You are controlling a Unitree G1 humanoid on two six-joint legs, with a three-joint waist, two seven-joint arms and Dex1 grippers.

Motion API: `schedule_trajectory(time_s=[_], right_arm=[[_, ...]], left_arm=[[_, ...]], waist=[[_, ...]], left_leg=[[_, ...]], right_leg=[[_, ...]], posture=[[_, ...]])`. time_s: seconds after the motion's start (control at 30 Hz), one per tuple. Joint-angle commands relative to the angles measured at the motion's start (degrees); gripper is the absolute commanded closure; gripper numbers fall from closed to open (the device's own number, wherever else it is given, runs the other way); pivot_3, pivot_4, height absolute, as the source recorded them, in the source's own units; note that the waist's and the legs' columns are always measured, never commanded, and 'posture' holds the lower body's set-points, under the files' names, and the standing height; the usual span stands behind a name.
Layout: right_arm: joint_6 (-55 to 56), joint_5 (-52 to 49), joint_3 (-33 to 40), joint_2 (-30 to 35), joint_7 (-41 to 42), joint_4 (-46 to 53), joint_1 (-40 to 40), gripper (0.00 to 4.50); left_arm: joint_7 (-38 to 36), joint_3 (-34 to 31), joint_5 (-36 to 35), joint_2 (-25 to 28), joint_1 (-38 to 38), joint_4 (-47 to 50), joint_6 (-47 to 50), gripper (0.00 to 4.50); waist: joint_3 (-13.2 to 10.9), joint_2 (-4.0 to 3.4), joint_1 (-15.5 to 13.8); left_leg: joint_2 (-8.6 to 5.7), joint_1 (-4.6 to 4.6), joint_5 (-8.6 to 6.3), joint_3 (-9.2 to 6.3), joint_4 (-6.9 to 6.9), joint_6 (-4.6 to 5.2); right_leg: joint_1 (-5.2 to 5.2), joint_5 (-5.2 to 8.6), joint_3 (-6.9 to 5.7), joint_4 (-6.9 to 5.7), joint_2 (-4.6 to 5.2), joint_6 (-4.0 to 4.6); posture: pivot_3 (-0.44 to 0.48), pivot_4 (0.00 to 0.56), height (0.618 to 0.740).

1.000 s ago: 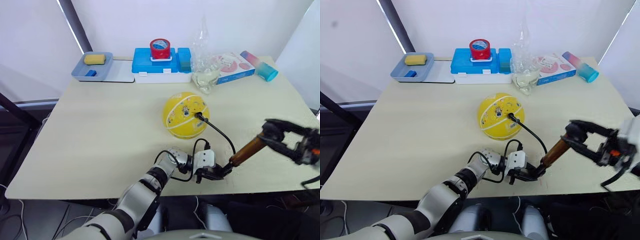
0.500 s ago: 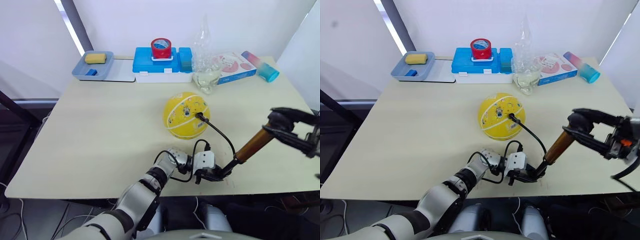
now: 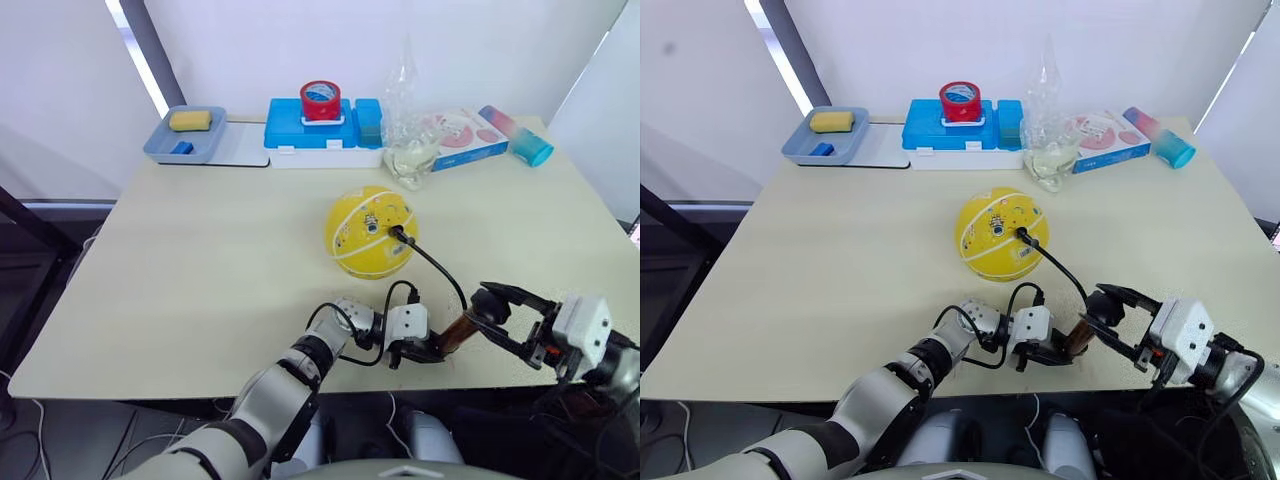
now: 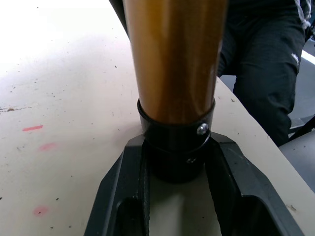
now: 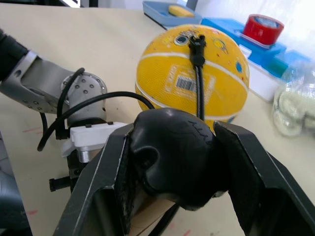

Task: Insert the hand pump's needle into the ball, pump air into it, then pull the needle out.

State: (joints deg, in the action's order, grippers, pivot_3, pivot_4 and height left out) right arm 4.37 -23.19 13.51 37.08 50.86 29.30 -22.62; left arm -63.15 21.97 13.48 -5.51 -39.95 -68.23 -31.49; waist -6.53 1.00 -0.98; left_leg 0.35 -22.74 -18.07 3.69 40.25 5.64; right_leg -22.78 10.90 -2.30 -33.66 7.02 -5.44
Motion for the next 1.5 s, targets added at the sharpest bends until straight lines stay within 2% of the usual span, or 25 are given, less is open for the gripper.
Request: schedule_trajectory(time_s=[0.03, 0.2, 0.33, 0.57, 0.7, 0.77, 0.9, 1.13, 1.33, 1.5], right_arm=[[-0.44, 1.01, 0.30, 0.49, 0.62, -1.65, -2.20, 2.58], [-5.44, -11.10, 9.99, 4.38, -0.11, 7.16, 0.06, 2.58], [-12.02, -21.38, 18.83, 8.83, -1.85, 12.88, 0.86, 2.58], [-21.37, -35.73, 33.64, 15.57, -3.15, 16.65, 1.95, 2.58], [-25.68, -41.29, 37.49, 18.14, -3.11, 17.56, 2.39, 2.58], [-26.58, -40.19, 35.43, 17.46, -2.50, 17.57, 2.05, 2.58], [-25.39, -30.57, 24.88, 14.20, -0.03, 16.95, -0.66, 2.58], [-10.62, -7.35, 5.96, 5.73, 3.95, 5.24, -5.15, 2.58], [-1.67, 1.31, -1.16, 1.90, 3.24, -1.98, -5.38, 2.58], [-2.23, -3.20, 2.62, 3.07, 3.13, 1.49, -4.57, 2.58]], left_arm=[[0.07, 1.00, 1.37, 0.55, 1.17, -1.61, -0.06, 3.40], [-0.03, 1.10, 1.43, 1.18, 1.37, -1.96, -1.05, 3.40], [-0.25, 1.07, 1.38, 1.37, 1.16, -2.13, -1.56, 3.40], [-0.43, 1.08, 1.35, 1.27, 0.95, -2.28, -1.92, 3.40], [-0.59, 1.12, 1.41, 1.20, 0.97, -2.39, -1.84, 3.40], [-0.72, 1.16, 1.43, 1.11, 1.03, -2.41, -1.82, 3.40], [-0.72, 1.18, 1.47, 0.85, 0.91, -2.43, -1.68, 3.40], [0.41, 0.85, 1.42, 0.29, 0.58, -2.57, -0.97, 3.40], [0.43, 0.40, 1.10, 0.22, 1.05, -2.47, -0.48, 3.40], [0.18, 0.47, 1.18, 0.30, 1.23, -2.39, -0.46, 3.40]], waist=[[0.00, 0.00, 0.01], [-0.23, -0.46, -0.15], [-0.32, -0.44, -0.26], [-0.42, -0.35, -0.23], [-0.50, -0.32, -0.23], [-0.50, -0.33, -0.25], [-0.42, -0.25, -0.23], [-0.11, -0.05, -0.09], [-0.05, -0.11, -0.25], [-0.01, -0.18, -0.27]], left_leg=[[0.00, 0.00, 0.00, -0.01, 0.00, -0.01], [0.00, -0.06, 0.03, -0.04, 0.00, -0.06], [0.00, -0.10, 0.03, -0.13, -0.02, -0.06], [0.00, -0.11, 0.03, -0.15, -0.02, -0.06], [0.01, -0.13, 0.03, -0.16, -0.02, -0.06], [0.01, -0.15, 0.02, -0.15, -0.02, -0.06], [0.01, -0.15, 0.02, -0.16, -0.02, -0.05], [0.01, -0.05, 0.03, -0.17, -0.02, -0.05], [-0.02, -0.04, 0.03, -0.18, 0.00, -0.05], [-0.02, -0.03, 0.03, -0.20, 0.00, -0.06]], right_leg=[[0.00, 0.00, -0.01, 0.00, 0.00, 0.00], [-0.02, 0.00, -0.02, 0.01, 0.10, 0.01], [-0.02, 0.02, -0.13, 0.05, 0.10, 0.06], [-0.01, 0.04, -0.16, 0.04, 0.17, 0.08], [-0.01, 0.04, -0.16, 0.05, 0.25, 0.09], [-0.02, 0.04, -0.16, 0.07, 0.26, 0.09], [0.00, 0.05, -0.17, 0.10, 0.21, 0.09], [0.05, 0.07, -0.19, 0.04, 0.04, 0.12], [0.07, 0.07, -0.22, 0.03, 0.04, 0.12], [0.07, 0.07, -0.23, 0.01, 0.04, 0.12]], posture=[[0.000, 0.150, 0.737], [0.000, 0.150, 0.737], [0.000, 0.150, 0.737], [0.000, 0.150, 0.737], [0.000, 0.150, 0.737], [0.000, 0.150, 0.737], [0.000, 0.150, 0.737], [0.000, 0.150, 0.737], [0.000, 0.150, 0.737], [0.000, 0.150, 0.737]])
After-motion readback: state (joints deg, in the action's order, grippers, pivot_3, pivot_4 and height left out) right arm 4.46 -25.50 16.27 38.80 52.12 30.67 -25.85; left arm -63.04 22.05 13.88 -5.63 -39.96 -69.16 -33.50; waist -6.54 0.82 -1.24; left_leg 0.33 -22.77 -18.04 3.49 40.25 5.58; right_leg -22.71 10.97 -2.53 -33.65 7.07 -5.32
